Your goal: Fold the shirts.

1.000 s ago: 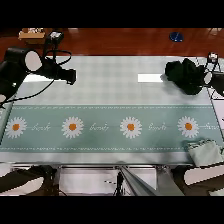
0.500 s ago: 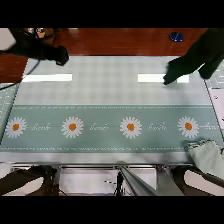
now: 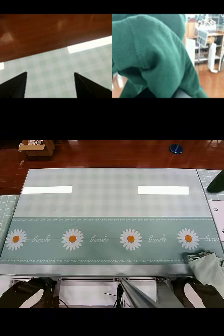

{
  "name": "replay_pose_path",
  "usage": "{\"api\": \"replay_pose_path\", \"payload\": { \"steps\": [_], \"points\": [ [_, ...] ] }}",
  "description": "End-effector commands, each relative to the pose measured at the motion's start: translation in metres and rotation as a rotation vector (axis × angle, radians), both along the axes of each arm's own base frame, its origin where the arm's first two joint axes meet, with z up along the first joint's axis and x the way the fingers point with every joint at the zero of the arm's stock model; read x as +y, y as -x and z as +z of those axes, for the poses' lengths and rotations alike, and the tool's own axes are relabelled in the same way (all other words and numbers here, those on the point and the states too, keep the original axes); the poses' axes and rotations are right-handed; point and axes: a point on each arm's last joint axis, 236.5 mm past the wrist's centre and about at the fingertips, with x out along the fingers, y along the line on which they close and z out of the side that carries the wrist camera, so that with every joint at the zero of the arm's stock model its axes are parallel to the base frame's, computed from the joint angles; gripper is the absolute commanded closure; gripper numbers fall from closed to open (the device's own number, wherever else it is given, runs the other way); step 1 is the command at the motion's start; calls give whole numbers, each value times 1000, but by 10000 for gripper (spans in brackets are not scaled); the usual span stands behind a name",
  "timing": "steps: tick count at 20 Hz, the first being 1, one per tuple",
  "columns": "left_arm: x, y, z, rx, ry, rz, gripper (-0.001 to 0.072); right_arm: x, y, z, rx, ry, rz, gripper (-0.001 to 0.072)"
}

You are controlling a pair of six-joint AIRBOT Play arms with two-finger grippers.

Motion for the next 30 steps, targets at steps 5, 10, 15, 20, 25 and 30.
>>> {"api": "replay_pose_path", "payload": {
  "steps": [5, 10, 15, 20, 25, 30],
  "points": [
    [12, 44, -17, 114, -28, 3, -3, -18, 30, -78, 382, 149, -86, 677],
    [12, 43, -23, 138, -21, 10, -4, 87, 4, -154, 621, 71, 328, 679],
    [12, 43, -23, 142, -22, 9, -4, 234, 4, -301, 989, 128, 684, 679],
    [14, 47, -31, 178, -32, 10, -3, 419, 21, -396, 992, 8, 923, 677],
    [13, 46, -34, 187, -35, 10, -4, 451, 22, -434, 1045, -85, 939, 223],
    [9, 31, -114, 395, -93, 11, -3, 287, -31, -390, 1054, 106, 675, 220]
  ]
}}
